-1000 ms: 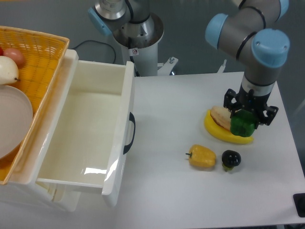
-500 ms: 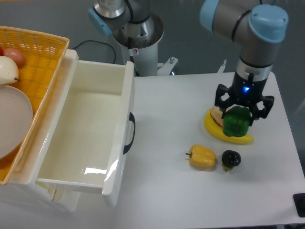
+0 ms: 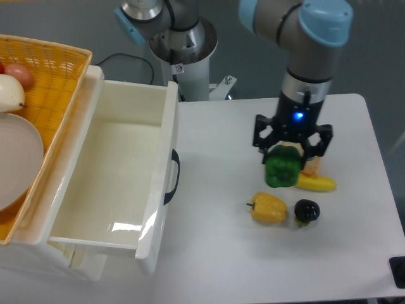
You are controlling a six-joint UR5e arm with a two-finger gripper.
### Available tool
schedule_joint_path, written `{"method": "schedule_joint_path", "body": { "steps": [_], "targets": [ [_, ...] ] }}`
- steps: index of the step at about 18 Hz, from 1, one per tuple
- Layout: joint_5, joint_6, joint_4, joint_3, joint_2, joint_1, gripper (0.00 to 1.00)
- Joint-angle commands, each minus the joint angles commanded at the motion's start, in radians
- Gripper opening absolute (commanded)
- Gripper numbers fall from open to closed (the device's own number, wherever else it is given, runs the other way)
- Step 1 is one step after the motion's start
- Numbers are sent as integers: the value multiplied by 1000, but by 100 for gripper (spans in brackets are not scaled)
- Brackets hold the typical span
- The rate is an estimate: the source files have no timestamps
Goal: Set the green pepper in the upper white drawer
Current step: 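Lift the green pepper and carry it over the open white drawer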
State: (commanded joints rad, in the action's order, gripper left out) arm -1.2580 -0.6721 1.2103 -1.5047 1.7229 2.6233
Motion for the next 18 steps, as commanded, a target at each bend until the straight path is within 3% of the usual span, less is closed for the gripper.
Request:
{"method": "schedule_joint_path", "body": {
  "steps": [3,9,12,18],
  "targets": [
    [31,55,-2,-28,-67,-32,22],
    [57,189,-5,-28,-149,-124,22],
    [55,213,-6,-28,-161,-160,22],
    [45,227,-9,-37,-129,-241,22]
  ]
}}
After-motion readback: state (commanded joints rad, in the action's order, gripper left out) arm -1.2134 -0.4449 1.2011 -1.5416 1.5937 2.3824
